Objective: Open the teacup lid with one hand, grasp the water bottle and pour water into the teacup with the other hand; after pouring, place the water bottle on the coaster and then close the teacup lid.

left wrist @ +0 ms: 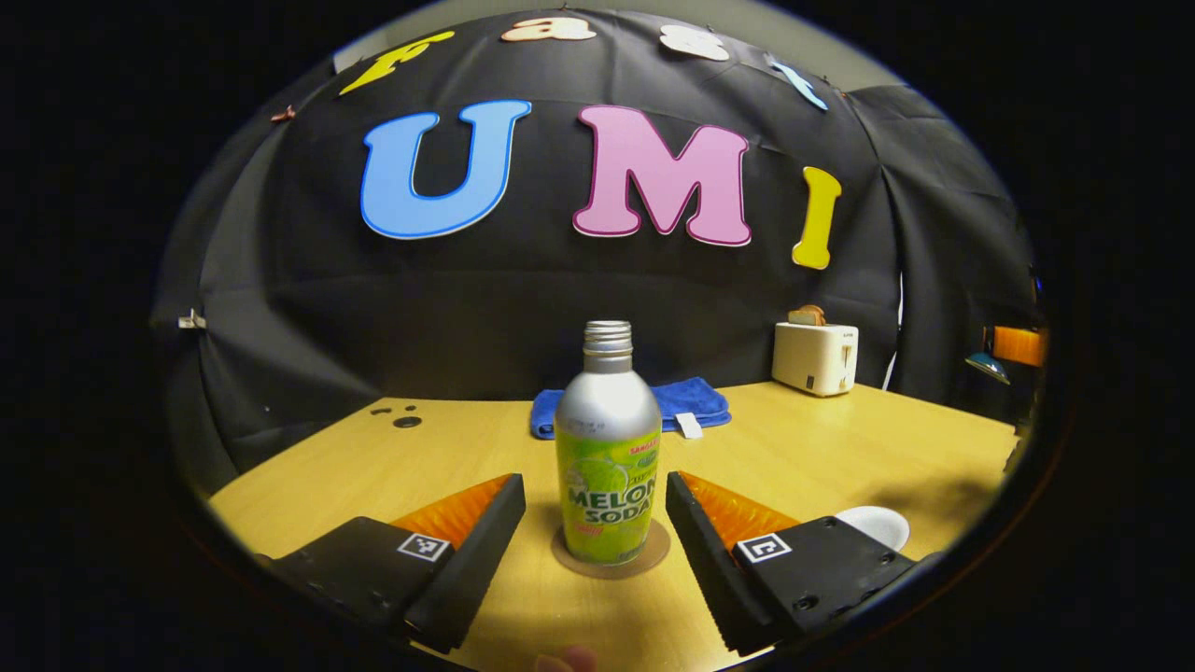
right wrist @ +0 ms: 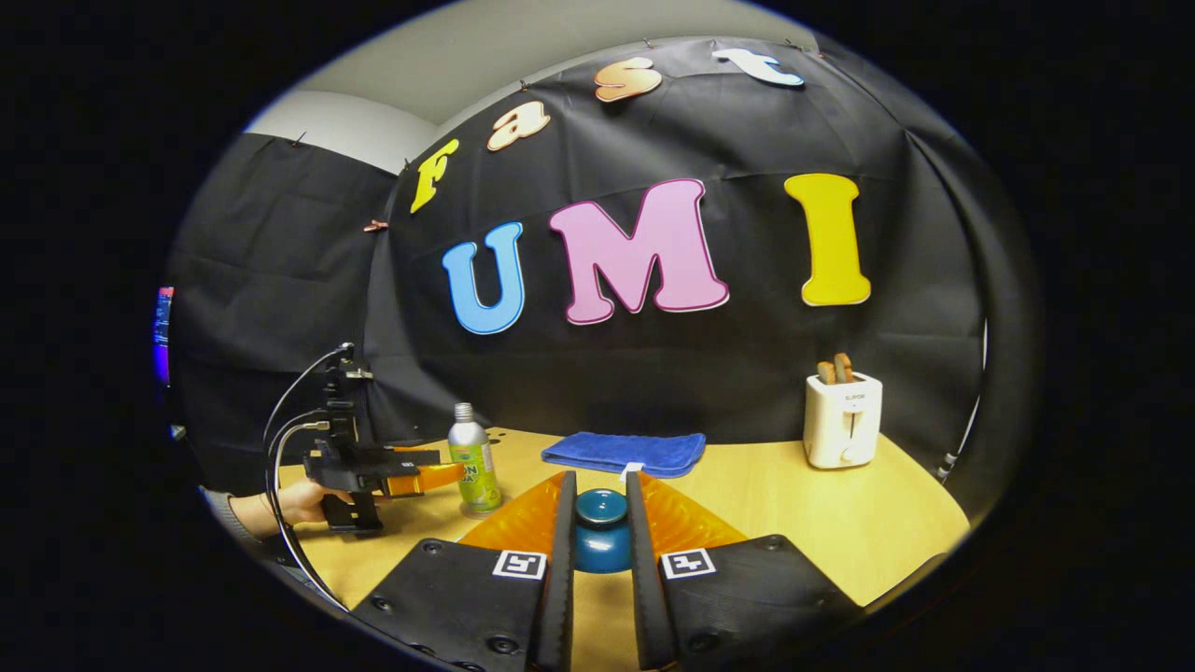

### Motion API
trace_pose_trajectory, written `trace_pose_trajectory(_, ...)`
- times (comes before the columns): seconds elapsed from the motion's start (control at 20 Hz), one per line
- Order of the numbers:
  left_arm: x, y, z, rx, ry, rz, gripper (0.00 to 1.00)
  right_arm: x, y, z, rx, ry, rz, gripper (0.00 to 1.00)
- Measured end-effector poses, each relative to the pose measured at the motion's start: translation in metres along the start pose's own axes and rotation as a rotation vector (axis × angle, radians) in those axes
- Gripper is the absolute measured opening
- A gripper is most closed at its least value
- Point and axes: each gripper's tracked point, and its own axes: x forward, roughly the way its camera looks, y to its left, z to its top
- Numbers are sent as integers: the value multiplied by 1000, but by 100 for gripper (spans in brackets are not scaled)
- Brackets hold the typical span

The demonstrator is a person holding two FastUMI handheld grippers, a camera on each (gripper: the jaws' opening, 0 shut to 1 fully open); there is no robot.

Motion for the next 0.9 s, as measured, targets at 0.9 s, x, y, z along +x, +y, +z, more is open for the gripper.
trace_pose_trajectory(0.9,-73,37,12,-35,-50,26,96,85,108,-108,-50,196,8,30)
